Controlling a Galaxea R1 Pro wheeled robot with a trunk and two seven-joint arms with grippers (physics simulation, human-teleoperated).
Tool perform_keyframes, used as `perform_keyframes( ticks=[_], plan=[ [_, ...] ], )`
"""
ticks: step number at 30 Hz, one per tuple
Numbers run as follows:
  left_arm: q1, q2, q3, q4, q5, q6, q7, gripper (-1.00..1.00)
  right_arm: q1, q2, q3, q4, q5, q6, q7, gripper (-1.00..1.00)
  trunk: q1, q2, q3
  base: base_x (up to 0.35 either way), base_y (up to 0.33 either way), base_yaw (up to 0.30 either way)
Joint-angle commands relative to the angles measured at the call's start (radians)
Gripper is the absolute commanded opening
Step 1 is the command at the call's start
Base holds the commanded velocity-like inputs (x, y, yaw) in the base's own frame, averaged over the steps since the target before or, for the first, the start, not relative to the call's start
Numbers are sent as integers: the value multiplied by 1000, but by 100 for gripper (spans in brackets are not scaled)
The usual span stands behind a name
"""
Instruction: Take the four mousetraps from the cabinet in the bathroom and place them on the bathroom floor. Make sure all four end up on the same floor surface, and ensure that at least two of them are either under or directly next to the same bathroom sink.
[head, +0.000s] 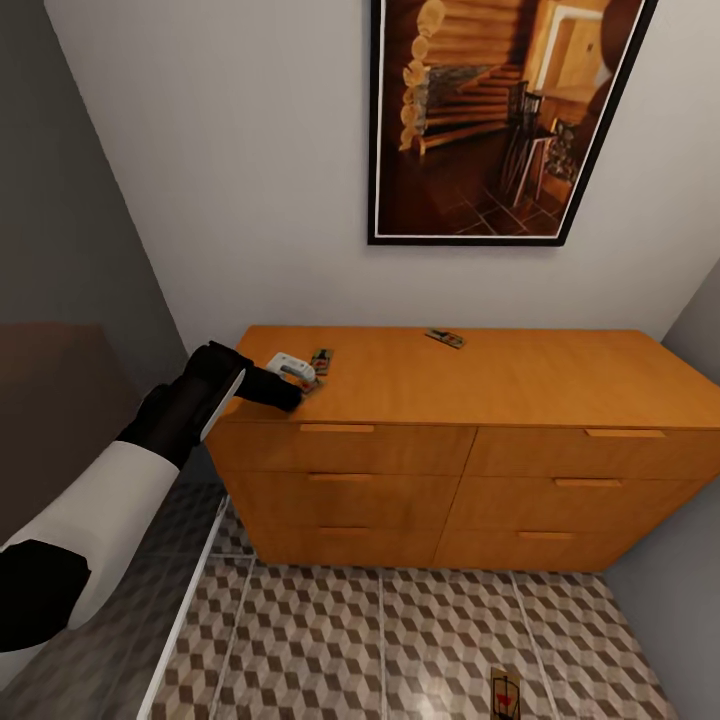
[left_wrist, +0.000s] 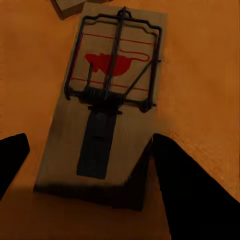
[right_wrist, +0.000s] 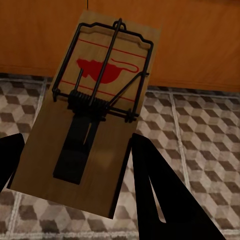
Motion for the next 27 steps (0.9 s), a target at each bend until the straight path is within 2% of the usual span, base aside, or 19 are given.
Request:
perform_keyframes(
  ticks=[1,21,24,27],
  plan=[
    [0,1,-3,36,7,8,-8,-100,-1,0,4,1,4,-2,-5,-100,0,0,-1,0,0,0],
    [0,1,-2,31,6,8,-8,-100,-1,0,4,1,4,-1,-5,-100,0,0,-1,0,0,0],
    [0,1,-1,12,5,9,-8,-100,-1,0,4,1,4,-1,-5,-100,0,0,-1,0,0,0],
    [0,3,1,-42,6,11,-8,-100,-1,0,4,1,4,-1,-5,-100,0,0,-1,0,0,0]
  ],
)
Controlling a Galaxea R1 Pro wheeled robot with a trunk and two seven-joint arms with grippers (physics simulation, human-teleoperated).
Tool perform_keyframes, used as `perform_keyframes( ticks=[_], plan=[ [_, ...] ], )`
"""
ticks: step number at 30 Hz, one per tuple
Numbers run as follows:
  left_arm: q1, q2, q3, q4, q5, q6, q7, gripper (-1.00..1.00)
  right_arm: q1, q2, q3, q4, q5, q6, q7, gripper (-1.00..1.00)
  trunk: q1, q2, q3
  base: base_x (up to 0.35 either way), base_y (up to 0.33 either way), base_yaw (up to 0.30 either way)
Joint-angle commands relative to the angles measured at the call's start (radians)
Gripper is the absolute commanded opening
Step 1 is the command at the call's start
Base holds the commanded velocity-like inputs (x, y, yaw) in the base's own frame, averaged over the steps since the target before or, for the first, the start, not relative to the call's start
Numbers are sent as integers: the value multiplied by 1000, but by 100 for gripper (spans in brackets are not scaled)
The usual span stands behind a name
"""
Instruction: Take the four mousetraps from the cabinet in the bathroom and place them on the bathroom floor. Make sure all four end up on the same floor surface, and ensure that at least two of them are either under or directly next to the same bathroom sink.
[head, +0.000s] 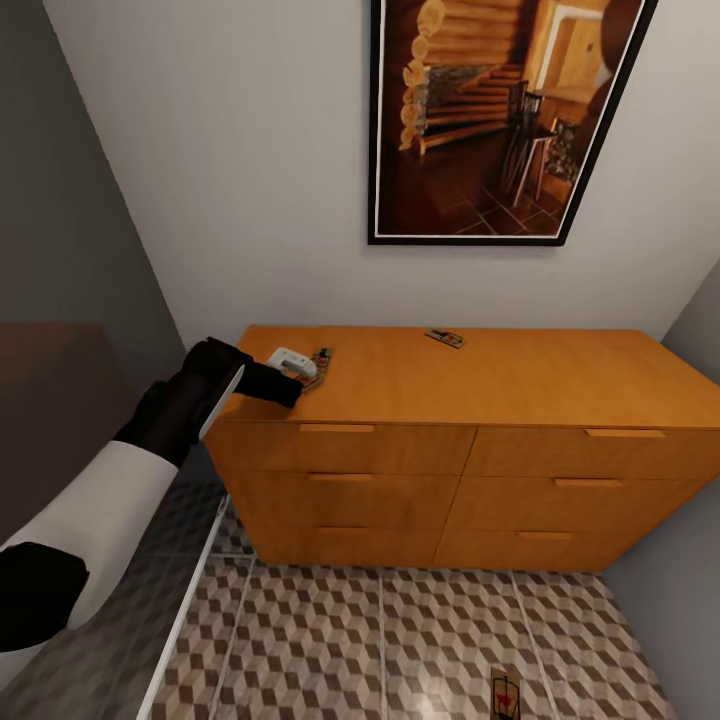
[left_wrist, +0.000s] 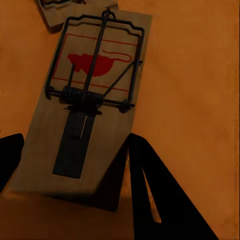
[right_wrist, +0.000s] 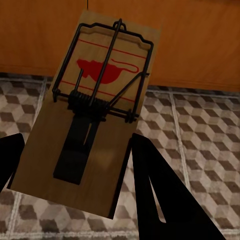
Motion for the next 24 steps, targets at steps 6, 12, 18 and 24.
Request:
perform_keyframes(
  ticks=[6,12,18,24],
  plan=[
    [-1,5,2,-87,-9,6,-6,-100,-1,0,4,1,4,-3,-5,-100,0,0,-1,0,0,0],
    [-1,13,4,-150,-7,8,-7,-100,-1,0,4,1,4,-2,-5,-100,0,0,-1,0,0,0],
    [-1,19,4,-165,-6,9,-7,-100,-1,0,4,1,4,-3,-5,-100,0,0,-1,-3,0,0],
    [-1,22,4,-158,-4,9,-7,-100,-1,0,4,1,4,-2,-5,-100,0,0,-1,-232,0,0]
  ],
)
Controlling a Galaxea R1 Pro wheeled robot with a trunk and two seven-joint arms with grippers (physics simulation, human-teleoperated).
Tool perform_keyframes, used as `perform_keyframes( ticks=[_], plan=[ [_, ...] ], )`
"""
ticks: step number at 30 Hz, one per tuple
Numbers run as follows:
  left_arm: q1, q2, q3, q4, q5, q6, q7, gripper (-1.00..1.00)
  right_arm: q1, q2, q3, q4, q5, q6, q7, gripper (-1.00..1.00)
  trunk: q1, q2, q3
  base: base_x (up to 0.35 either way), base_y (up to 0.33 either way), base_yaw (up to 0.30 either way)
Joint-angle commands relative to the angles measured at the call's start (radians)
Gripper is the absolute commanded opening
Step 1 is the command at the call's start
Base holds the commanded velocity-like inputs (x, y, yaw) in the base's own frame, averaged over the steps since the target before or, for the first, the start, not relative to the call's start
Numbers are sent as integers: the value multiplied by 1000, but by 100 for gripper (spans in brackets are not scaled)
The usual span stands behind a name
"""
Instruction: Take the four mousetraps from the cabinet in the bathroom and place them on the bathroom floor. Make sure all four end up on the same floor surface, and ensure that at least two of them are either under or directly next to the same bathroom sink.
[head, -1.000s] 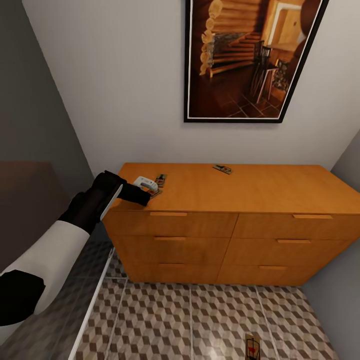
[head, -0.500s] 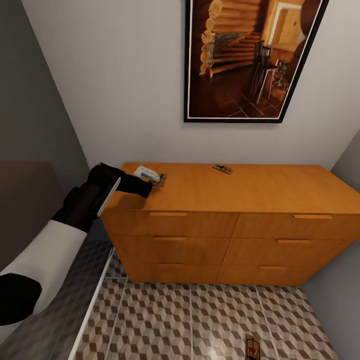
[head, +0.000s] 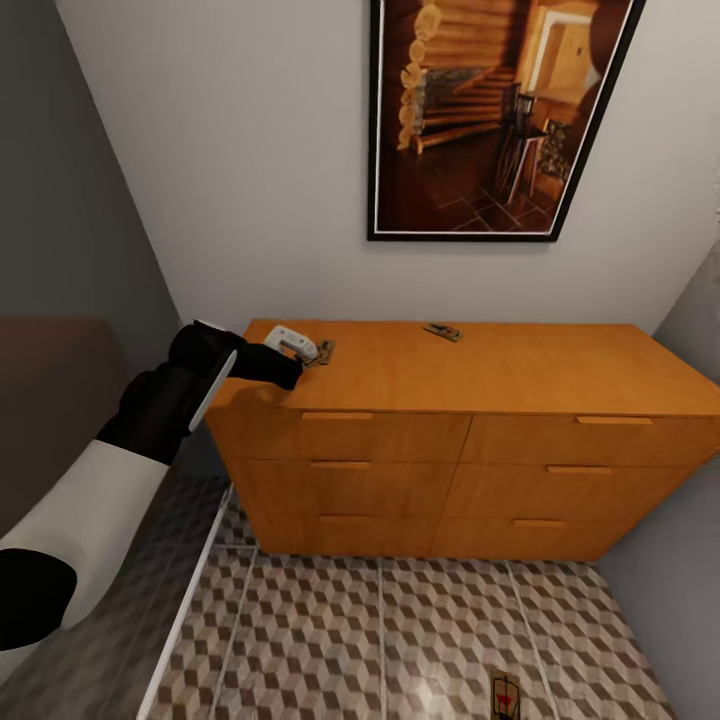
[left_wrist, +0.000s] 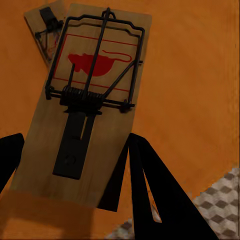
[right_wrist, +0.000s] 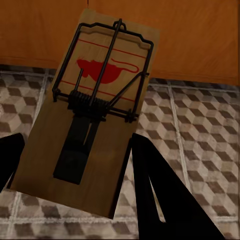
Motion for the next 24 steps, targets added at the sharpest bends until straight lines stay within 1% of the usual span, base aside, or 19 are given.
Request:
perform_keyframes(
  ticks=[1,15,24],
  plan=[
    [-1,1,-2,1,-8,1,-5,-100,-1,0,4,1,4,-2,-5,-100,-1,-1,-1,-318,0,0],
    [-1,0,-3,26,-8,1,-5,-100,-1,0,5,1,4,-2,-5,-100,-1,-1,-1,-332,-2,0],
    [-1,-3,-5,34,-8,0,-5,-100,-1,0,4,1,4,-3,-5,-100,-1,-1,-1,-334,-75,0]
  ],
)
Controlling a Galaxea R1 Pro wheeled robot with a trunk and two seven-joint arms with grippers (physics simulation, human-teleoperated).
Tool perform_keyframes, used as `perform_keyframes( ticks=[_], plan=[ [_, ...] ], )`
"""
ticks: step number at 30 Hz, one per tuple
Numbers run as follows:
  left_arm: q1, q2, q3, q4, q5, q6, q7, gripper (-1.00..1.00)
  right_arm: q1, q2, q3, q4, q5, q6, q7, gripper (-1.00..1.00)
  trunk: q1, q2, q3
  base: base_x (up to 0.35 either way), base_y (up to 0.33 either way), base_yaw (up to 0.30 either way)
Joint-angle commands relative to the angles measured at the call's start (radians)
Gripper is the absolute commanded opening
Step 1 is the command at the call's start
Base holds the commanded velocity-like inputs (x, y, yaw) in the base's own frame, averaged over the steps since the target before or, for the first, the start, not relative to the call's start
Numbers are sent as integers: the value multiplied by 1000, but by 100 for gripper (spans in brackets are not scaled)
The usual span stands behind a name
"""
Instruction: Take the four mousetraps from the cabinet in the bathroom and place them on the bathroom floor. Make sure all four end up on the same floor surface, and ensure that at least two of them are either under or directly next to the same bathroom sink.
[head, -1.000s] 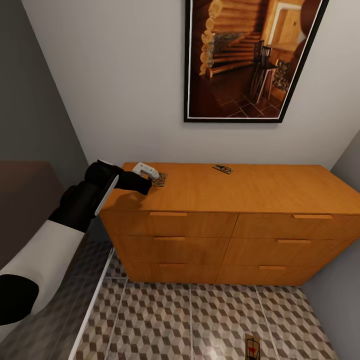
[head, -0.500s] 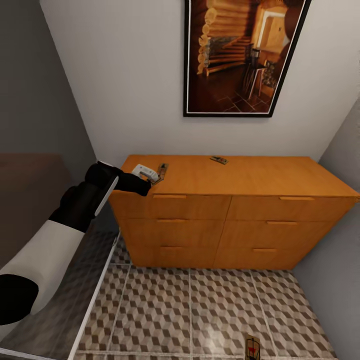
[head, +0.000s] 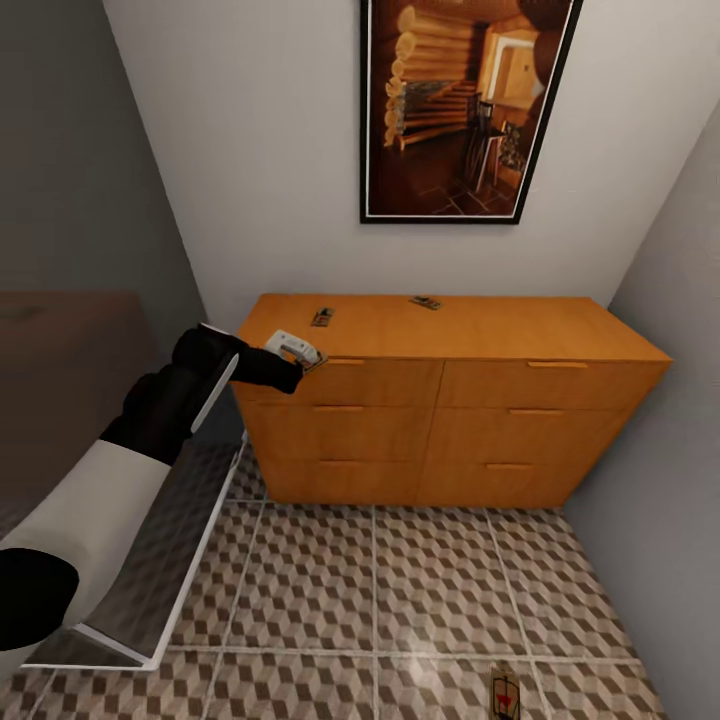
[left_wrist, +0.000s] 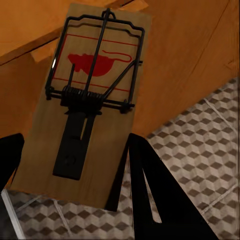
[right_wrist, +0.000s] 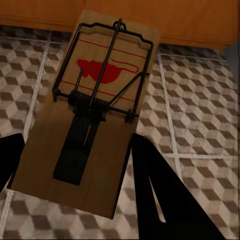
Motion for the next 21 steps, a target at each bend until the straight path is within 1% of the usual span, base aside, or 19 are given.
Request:
perform_keyframes(
  ticks=[1,9,17,21],
  plan=[
    [-1,1,-2,1,-8,2,-5,-100,-1,0,4,1,4,-2,-5,-100,-1,-1,-1,-334,-91,0],
    [-1,-1,-2,10,-8,1,-5,-100,-1,0,5,1,4,-2,-5,-100,-1,-1,-1,-334,-88,0],
    [0,-4,-3,26,-7,0,-5,-100,-1,0,4,1,4,-1,-5,-100,-1,-1,-1,-334,-15,0],
    [0,-5,-4,50,-8,-1,-5,-100,-1,0,4,1,4,-2,-5,-100,-1,-1,-1,-188,-1,0]
  ],
)
